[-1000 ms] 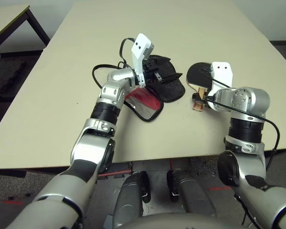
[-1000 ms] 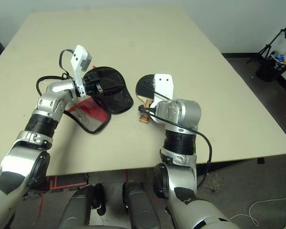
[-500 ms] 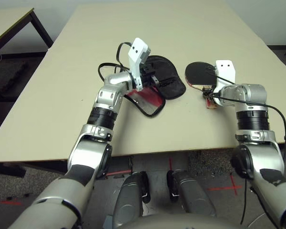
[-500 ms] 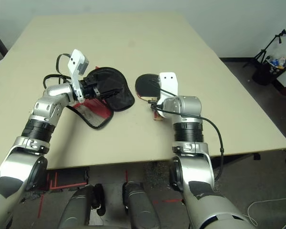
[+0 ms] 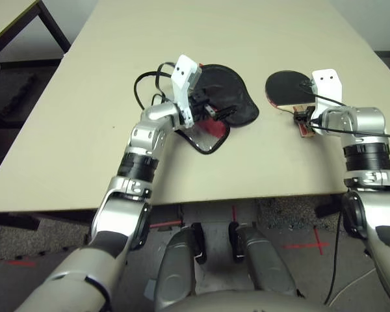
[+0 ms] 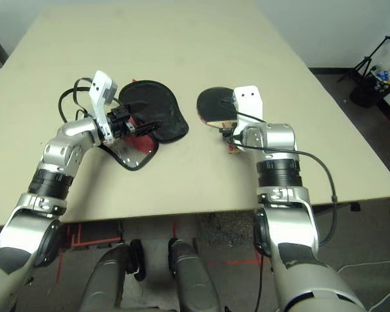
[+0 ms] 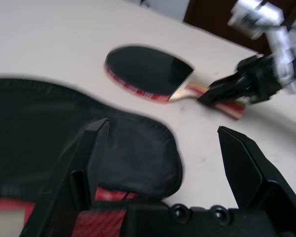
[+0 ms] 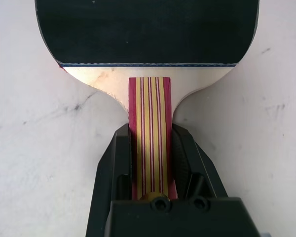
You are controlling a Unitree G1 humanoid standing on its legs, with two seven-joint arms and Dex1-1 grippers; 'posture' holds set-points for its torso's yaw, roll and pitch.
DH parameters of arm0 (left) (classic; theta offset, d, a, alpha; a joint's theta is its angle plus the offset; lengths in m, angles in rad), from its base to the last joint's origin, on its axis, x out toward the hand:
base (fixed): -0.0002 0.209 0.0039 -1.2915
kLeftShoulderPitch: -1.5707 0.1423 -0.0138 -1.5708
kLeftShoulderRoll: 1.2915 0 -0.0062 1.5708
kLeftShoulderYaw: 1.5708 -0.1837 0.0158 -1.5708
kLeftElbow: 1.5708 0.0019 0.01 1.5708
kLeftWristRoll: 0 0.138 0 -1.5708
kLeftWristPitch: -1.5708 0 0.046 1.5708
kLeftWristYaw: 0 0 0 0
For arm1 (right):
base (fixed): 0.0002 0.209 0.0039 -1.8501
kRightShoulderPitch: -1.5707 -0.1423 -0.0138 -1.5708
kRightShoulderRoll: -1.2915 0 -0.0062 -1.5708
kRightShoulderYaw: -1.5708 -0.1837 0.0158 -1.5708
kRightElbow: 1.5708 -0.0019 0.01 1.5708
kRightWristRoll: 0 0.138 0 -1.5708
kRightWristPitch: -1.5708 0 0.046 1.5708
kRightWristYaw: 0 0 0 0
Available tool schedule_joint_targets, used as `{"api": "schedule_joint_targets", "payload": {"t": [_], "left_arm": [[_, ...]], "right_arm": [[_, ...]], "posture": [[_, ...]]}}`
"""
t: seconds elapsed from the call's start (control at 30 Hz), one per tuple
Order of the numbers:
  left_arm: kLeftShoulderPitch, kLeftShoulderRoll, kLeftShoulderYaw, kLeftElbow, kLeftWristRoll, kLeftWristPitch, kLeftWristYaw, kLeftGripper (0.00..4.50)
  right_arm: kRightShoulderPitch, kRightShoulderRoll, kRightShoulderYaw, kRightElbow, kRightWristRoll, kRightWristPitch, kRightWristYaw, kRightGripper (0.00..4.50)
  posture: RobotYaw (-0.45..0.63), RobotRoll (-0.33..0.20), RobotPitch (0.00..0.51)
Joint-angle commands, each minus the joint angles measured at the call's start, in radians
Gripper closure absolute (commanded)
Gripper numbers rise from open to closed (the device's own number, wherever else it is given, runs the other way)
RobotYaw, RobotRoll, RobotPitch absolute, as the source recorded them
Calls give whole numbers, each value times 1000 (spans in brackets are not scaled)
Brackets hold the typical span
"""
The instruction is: Store the ping-pong paddle in its case and zip it.
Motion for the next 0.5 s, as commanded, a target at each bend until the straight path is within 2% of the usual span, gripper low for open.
{"api": "schedule_joint_targets", "payload": {"t": [0.03,0.13,0.5], "left_arm": [[25,24,23,-28,-14,37,24,0],[7,42,37,-52,-23,64,40,0],[-113,26,32,-150,-63,179,109,0]], "right_arm": [[-41,-3,-21,41,14,29,14,3400],[-84,16,-3,-4,32,111,30,3400],[-171,129,45,-240,67,421,27,3400]], "posture": [[-242,0,416],[-226,0,419],[-206,0,343]]}}
